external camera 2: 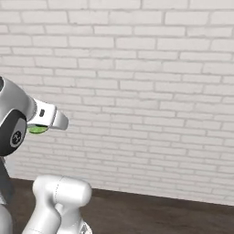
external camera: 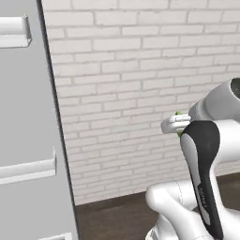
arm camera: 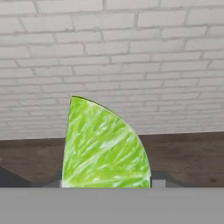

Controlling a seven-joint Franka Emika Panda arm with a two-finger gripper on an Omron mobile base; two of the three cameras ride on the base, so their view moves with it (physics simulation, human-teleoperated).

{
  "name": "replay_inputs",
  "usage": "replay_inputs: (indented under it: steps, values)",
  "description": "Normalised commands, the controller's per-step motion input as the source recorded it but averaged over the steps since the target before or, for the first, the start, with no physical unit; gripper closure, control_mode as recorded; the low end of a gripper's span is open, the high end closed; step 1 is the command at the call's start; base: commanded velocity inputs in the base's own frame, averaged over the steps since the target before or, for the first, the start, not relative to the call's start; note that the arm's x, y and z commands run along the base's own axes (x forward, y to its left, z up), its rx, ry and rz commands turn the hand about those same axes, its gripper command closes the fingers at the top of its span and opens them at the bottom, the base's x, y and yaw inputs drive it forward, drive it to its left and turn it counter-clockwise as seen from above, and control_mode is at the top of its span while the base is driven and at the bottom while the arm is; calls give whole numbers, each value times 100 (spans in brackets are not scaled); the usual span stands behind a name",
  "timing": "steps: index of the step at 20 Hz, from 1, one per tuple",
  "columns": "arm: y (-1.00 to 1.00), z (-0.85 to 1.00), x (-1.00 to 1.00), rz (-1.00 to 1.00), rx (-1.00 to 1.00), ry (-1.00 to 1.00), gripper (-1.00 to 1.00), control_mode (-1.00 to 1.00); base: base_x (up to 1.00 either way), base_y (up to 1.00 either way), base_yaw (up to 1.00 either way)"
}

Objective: Grab a lemon wedge from the fridge and one ice cube from the ice bowl, and put them in the glass of lemonade.

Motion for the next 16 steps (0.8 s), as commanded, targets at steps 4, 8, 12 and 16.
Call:
replay_inputs:
  steps: [4,8,12,16]
  values:
    - [0,0,0,0,0,0,100,100,-100,-100,0]
    - [0,0,0,0,0,0,100,100,-100,-100,0]
    - [0,0,0,0,0,0,100,100,-100,-65,0]
    - [0,0,0,0,0,0,100,100,-100,-12,0]
